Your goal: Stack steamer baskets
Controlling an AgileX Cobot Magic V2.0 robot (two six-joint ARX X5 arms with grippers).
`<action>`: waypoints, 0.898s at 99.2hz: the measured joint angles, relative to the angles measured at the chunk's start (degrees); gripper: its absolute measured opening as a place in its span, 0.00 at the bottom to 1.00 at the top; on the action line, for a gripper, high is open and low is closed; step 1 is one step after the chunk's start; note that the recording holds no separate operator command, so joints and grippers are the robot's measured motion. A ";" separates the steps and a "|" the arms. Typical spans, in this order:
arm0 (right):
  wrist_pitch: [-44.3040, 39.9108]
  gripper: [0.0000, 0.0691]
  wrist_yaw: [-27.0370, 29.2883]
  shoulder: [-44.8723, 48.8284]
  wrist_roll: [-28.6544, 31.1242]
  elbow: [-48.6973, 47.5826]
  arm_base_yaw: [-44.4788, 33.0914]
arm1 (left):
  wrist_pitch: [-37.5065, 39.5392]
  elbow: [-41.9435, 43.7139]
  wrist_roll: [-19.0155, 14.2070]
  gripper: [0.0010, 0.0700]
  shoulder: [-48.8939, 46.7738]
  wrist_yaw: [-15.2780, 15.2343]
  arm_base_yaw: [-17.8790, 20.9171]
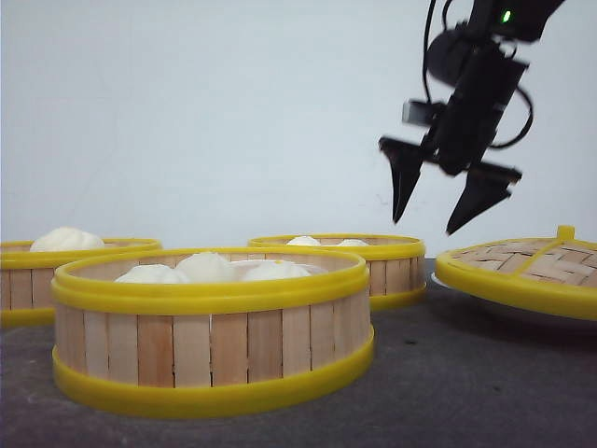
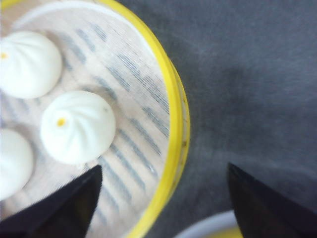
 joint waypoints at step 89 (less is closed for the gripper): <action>2.12 0.04 5.49 4.85 7.06 1.36 1.62 | -3.37 0.00 -0.17 0.78 -4.39 -0.02 -0.17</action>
